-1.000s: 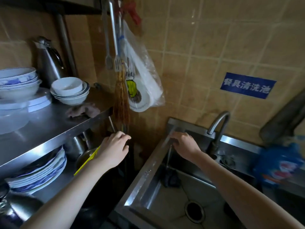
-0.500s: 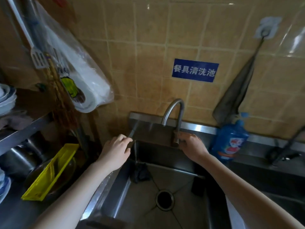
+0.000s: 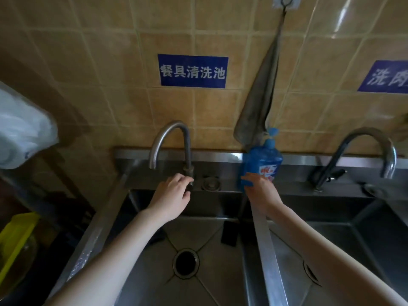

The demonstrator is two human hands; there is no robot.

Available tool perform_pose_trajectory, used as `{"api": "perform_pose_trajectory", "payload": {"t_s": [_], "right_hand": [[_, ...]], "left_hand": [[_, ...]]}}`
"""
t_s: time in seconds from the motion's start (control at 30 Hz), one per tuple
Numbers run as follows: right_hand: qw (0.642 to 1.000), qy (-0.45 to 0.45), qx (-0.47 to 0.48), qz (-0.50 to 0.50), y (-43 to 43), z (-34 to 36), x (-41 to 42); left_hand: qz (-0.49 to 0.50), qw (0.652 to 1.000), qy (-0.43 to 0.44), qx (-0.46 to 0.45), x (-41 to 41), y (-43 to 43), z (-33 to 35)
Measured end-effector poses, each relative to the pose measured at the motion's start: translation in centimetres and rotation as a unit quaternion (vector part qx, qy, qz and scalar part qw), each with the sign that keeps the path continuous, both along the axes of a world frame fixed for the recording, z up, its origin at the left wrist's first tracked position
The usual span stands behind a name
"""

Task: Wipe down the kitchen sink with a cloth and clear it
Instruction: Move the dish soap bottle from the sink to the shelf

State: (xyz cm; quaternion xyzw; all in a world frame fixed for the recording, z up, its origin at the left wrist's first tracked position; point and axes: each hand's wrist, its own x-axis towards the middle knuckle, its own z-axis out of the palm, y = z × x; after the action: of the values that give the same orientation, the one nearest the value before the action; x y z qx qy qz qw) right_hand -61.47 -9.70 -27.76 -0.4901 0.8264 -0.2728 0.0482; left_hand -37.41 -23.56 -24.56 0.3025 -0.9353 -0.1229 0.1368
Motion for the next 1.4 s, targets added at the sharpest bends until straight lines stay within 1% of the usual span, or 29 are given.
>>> {"api": "perform_pose_trajectory", "payload": {"t_s": [0.17, 0.37, 0.5, 0.57, 0.63, 0.67, 0.73, 0.83, 1.0, 1.13, 1.27, 1.4], "right_hand": [[0.997, -0.053, 0.044, -0.034, 1.4, -3.1, -4.2], [0.990, -0.098, 0.040, -0.094, 2.4, -5.2, -8.9], [0.976, -0.158, 0.039, -0.142, 2.3, -6.4, -12.7], [0.973, -0.182, 0.025, -0.142, 1.9, -7.0, -14.0], [0.969, -0.202, 0.007, -0.141, 1.4, -7.8, -14.9], [0.967, -0.214, -0.002, -0.138, 1.2, -8.2, -15.3], [0.963, -0.243, -0.017, -0.114, 0.6, -8.9, -15.9], [0.958, -0.278, -0.025, -0.073, -0.5, -9.9, -16.5], [0.946, -0.320, -0.018, -0.050, -1.9, -10.6, -17.8], [0.940, -0.340, -0.010, 0.012, -2.4, -10.7, -18.7], [0.933, -0.358, -0.013, 0.017, -2.6, -11.0, -19.3], [0.926, -0.376, 0.000, 0.025, -2.5, -11.4, -19.1]], "left_hand": [[-0.032, 0.998, -0.015, 0.049, -6.1, 0.2, -1.2], [-0.055, 0.992, -0.011, 0.115, -12.2, -0.6, -3.3], [-0.047, 0.982, 0.007, 0.182, -16.3, -1.6, -5.5], [-0.020, 0.966, 0.022, 0.256, -18.4, -1.9, -6.6], [0.007, 0.935, 0.046, 0.352, -20.3, -2.1, -7.7], [0.011, 0.922, 0.057, 0.382, -21.2, -2.3, -8.4], [0.007, 0.909, 0.078, 0.409, -22.5, -2.7, -9.5], [0.006, 0.900, 0.100, 0.424, -23.9, -3.1, -10.7], [-0.015, 0.902, 0.087, 0.423, -25.0, -3.4, -12.3], [-0.032, 0.897, 0.103, 0.429, -25.9, -3.7, -12.9], [-0.057, 0.887, 0.110, 0.445, -26.5, -3.4, -12.9], [-0.062, 0.889, 0.108, 0.440, -26.3, -3.5, -13.0]]}}
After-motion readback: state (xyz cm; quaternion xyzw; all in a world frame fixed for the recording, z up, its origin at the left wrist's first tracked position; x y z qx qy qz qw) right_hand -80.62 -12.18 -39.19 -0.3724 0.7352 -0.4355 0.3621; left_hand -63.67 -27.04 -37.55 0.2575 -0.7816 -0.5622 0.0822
